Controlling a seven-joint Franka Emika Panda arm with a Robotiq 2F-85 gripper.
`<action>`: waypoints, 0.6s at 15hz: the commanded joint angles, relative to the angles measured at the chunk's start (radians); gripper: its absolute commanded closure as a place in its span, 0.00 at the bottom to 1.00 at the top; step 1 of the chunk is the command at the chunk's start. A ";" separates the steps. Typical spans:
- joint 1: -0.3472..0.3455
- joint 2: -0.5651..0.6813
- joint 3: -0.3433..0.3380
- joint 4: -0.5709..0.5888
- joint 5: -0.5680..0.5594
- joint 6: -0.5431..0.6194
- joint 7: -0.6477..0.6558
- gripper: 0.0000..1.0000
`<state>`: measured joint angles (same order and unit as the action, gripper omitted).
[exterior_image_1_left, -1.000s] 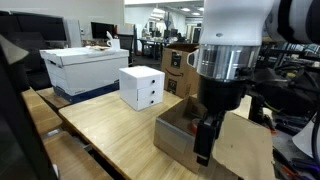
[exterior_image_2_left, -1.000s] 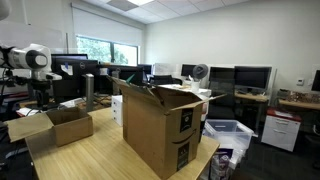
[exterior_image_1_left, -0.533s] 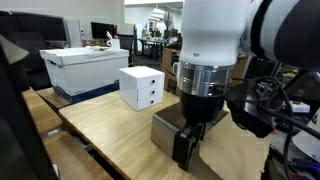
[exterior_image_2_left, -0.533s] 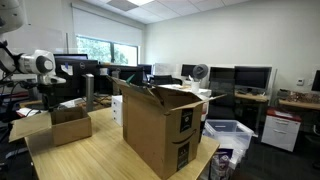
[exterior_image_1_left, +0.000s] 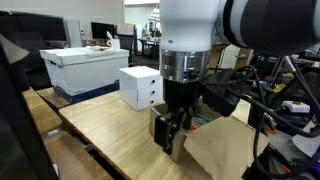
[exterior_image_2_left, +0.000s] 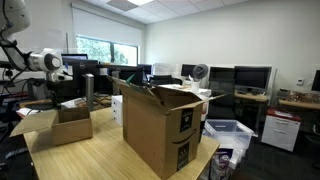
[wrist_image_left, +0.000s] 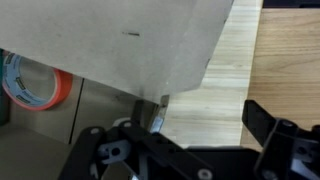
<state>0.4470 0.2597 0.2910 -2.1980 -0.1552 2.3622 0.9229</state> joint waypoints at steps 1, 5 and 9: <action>-0.012 -0.019 -0.013 0.051 0.012 -0.102 -0.058 0.00; -0.005 0.003 -0.036 0.081 -0.014 -0.122 -0.025 0.00; 0.003 0.036 -0.057 0.057 -0.032 -0.075 0.040 0.00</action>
<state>0.4461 0.2734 0.2453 -2.1194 -0.1659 2.2509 0.9140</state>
